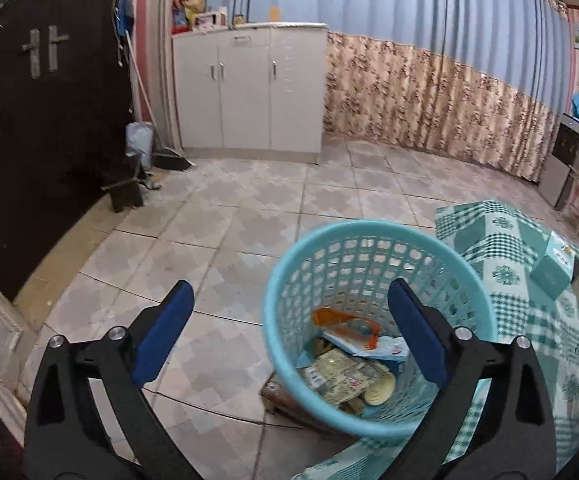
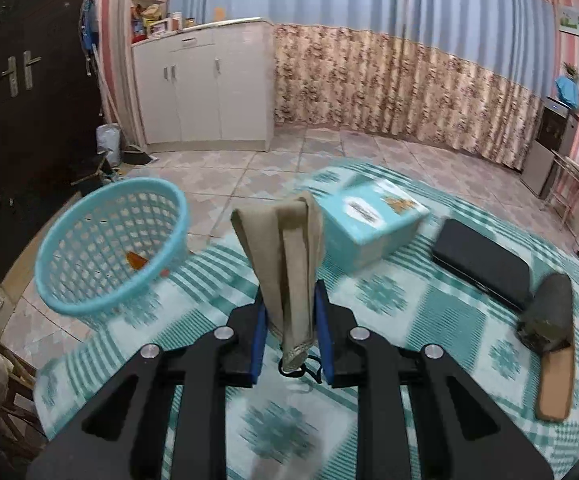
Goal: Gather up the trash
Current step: 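Lower the beige cloth over the blue basket with the right tool, then open the right tool to release the beige cloth into the basket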
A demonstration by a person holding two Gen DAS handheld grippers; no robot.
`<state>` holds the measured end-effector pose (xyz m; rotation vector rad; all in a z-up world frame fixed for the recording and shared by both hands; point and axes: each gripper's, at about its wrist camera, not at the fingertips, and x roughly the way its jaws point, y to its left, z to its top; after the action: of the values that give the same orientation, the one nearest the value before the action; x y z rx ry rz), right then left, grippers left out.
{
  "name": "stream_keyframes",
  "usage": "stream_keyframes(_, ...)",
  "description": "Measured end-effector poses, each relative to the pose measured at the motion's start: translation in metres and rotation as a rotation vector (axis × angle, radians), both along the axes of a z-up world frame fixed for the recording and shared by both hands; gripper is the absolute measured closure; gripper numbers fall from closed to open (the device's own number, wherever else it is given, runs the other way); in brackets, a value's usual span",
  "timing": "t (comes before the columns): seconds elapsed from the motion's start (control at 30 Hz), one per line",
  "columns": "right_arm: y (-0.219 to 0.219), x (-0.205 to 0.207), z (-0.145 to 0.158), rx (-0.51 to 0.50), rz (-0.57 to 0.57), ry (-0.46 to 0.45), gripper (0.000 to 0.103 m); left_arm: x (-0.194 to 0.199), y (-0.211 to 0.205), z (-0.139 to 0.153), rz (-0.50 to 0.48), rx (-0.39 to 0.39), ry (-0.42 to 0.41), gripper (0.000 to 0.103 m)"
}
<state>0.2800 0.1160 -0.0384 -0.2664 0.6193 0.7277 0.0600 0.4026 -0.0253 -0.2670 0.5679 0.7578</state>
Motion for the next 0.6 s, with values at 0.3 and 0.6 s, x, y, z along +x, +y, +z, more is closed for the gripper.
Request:
stream_keyframes(0.3,0.095,-0.012,0.005,-0.005,0.121,0.004,0.081,-0.030,0.020,-0.015,0.057,-0.011,-0.009,0.006)
stream_keyframes(0.6,0.174,-0.028,-0.003,-0.074,0.226,0.022,0.078,-0.043,0.044,-0.029,0.103,-0.049,-0.024,0.006)
